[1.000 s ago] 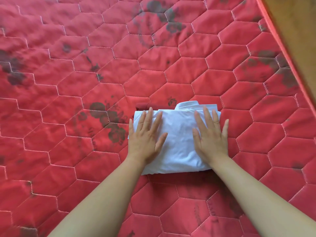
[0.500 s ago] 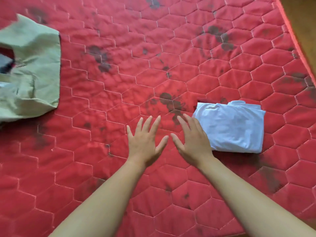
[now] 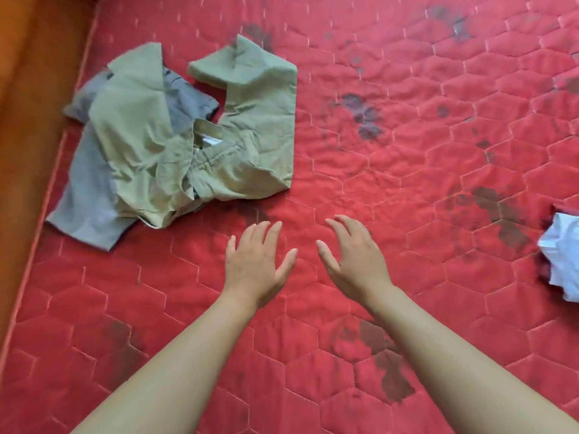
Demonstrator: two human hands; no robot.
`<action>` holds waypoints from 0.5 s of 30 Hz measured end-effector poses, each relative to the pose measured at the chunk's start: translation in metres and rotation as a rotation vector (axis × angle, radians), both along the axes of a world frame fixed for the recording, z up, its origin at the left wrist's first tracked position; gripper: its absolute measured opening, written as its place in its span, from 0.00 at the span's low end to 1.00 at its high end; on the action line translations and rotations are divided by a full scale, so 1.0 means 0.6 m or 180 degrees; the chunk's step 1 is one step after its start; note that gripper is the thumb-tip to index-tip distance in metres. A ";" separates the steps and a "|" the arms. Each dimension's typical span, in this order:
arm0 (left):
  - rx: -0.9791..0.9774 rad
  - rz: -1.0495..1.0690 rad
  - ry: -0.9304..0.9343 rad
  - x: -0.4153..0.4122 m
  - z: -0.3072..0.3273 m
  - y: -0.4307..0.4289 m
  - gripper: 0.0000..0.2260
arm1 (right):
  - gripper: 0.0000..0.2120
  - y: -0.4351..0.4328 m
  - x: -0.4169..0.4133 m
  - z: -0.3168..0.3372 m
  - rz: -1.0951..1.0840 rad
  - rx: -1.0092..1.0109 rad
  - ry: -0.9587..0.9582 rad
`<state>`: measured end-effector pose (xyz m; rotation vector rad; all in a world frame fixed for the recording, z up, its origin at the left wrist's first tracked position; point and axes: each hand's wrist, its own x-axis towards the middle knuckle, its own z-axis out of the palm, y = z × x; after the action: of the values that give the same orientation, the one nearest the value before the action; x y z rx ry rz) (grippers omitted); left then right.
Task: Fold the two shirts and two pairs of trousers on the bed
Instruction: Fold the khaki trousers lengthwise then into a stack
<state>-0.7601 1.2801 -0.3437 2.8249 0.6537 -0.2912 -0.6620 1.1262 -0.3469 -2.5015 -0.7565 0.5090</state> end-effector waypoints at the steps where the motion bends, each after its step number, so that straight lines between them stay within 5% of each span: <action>1: 0.0034 0.0076 -0.0028 -0.012 -0.003 0.027 0.28 | 0.24 0.033 -0.007 -0.005 0.0061 0.0054 -0.0014; 15: -0.0040 0.0546 -0.0210 -0.040 -0.126 0.396 0.23 | 0.19 0.394 -0.007 -0.147 0.0271 0.0001 -0.0234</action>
<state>-0.7843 1.5179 -0.4190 2.7309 0.8693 -0.1704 -0.6659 1.3628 -0.4354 -2.5080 -0.8944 0.4483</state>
